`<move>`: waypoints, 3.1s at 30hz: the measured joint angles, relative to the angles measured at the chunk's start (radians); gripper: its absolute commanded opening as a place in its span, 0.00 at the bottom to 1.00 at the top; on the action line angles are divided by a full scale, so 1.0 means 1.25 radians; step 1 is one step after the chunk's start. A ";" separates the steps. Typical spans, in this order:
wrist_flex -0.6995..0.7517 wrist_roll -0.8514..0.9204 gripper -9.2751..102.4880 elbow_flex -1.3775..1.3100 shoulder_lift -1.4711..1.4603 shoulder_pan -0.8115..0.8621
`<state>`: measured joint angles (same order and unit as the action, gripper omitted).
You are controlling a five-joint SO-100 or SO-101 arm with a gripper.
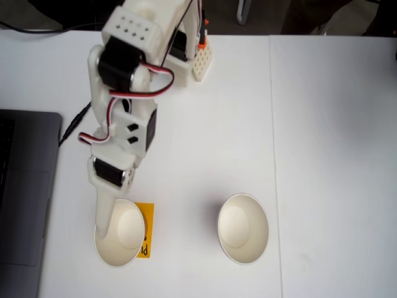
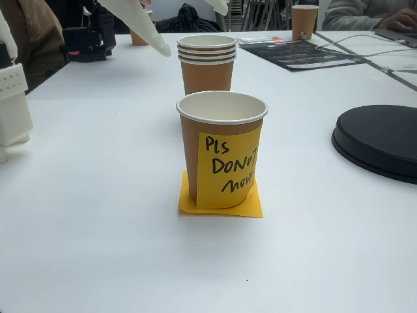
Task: Pickup cup and make a pile of cup.
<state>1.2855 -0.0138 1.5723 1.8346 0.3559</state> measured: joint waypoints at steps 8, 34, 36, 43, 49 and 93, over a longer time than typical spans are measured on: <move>0.000 0.000 0.36 0.000 0.000 -0.001; 0.000 0.000 0.37 -0.065 -0.121 -0.001; 0.000 0.000 0.37 -0.066 -0.121 -0.001; 0.004 0.000 0.37 -0.069 -0.121 -0.001; 0.121 0.000 0.37 -0.082 -0.121 -0.001; 0.195 0.000 0.37 -0.231 -0.302 -0.002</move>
<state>1.5294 -0.0138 1.2839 1.4573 0.3528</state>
